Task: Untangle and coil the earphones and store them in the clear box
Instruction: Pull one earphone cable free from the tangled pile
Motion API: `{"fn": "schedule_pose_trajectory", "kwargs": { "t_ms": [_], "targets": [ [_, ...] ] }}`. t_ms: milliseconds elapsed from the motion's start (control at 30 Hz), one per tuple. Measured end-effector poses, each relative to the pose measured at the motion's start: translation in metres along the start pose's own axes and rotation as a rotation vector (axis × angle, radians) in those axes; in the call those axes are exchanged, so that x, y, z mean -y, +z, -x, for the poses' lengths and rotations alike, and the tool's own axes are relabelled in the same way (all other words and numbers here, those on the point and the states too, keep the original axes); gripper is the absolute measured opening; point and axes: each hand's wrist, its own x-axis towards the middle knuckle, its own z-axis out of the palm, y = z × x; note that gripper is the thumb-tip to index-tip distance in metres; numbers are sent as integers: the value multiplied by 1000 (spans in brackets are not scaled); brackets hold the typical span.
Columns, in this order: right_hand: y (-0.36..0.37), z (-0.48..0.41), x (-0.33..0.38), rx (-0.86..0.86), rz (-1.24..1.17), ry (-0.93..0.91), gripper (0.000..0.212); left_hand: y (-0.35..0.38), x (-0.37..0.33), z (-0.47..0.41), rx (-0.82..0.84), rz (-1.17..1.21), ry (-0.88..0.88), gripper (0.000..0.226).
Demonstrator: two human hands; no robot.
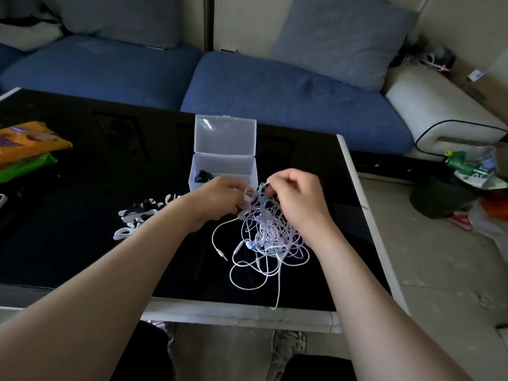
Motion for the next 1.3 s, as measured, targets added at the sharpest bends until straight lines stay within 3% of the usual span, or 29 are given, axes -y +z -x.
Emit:
{"fn": "schedule_pose_trajectory", "kwargs": {
  "t_ms": [233, 433, 567, 767, 900, 1033, 1167, 1300],
  "targets": [
    [7, -13, 7, -207, -258, -14, 21, 8, -18, -15, -252, 352, 93, 24],
    [3, -13, 21, -256, -500, 97, 32, 15, -25, -20, -167, 590, 61, 15],
    [3, -16, 24, -237, -609, 183, 38, 14, -29, -18, -129, 531, 80, 19],
    [-1, -15, 30, -170, -638, 251, 32, 8, -22, -6, 90, 271, 157, 30],
    [-1, -18, 25, -214, -655, 267, 33, 7, -29, -1, 156, 324, 95, 28],
    [-5, -21, 22, -276, -720, 296, 34, 6, -27, -3, 185, 366, 146, 49],
    [-6, -21, 25, -276, -800, 305, 22, 12, -27, -2, 162, 235, 252, 25],
    [-4, -21, 26, -241, -844, 306, 20, 16, -20, -11, -5, 185, 320, 12]
  ]
}}
